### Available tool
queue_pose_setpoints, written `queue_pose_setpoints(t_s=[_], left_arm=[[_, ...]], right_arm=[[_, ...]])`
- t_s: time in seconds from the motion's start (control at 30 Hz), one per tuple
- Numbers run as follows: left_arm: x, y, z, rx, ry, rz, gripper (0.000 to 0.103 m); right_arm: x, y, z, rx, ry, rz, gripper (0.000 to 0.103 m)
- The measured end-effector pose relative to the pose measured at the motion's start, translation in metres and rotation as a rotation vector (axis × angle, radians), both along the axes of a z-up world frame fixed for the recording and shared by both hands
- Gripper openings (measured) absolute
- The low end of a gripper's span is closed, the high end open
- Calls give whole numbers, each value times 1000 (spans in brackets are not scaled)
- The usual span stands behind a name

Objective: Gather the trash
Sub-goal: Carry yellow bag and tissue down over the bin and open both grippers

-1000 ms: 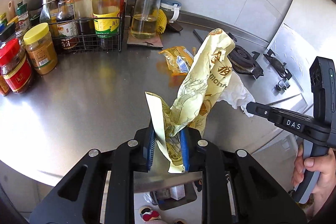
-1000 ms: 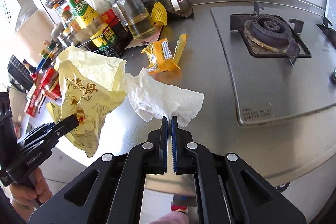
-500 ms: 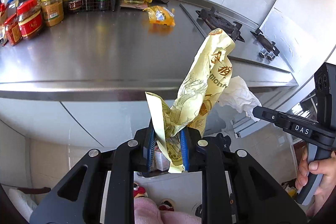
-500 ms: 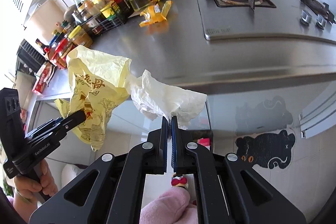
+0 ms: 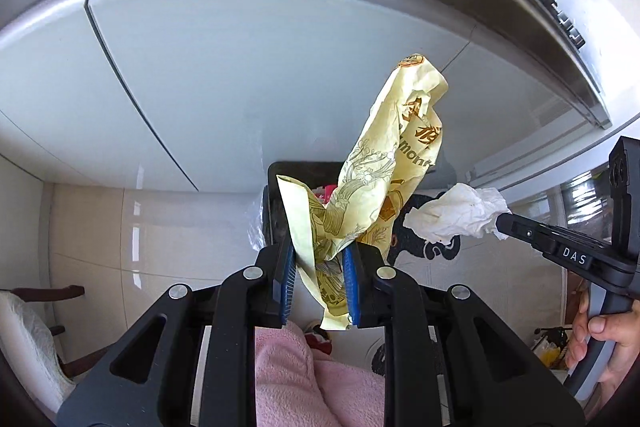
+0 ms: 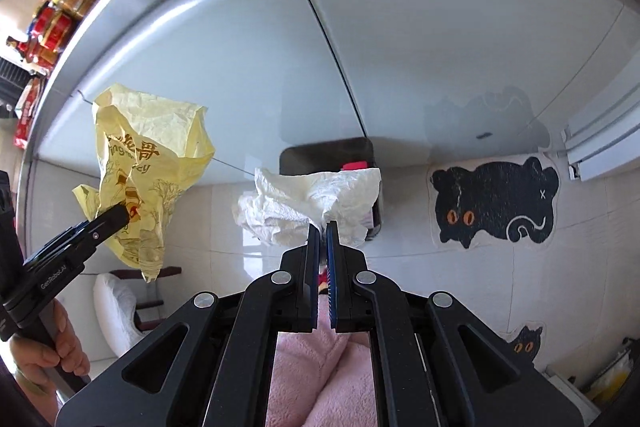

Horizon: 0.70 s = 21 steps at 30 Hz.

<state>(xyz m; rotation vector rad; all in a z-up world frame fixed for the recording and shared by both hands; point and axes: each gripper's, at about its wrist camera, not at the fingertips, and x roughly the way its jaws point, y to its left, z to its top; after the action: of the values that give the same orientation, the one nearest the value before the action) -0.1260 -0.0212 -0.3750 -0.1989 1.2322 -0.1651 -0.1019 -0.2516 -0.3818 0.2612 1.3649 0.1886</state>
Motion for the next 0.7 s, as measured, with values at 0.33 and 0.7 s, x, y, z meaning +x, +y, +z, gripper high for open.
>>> queue_pose_setpoints(t_s=[0.33, 0.7], left_arm=[[33, -14, -116, 43, 93, -5, 19], [66, -26, -162, 41, 111, -22, 23]], right_arm=[[23, 23, -115, -50, 111, 60, 5], [49, 44, -167, -44, 164, 79, 9]])
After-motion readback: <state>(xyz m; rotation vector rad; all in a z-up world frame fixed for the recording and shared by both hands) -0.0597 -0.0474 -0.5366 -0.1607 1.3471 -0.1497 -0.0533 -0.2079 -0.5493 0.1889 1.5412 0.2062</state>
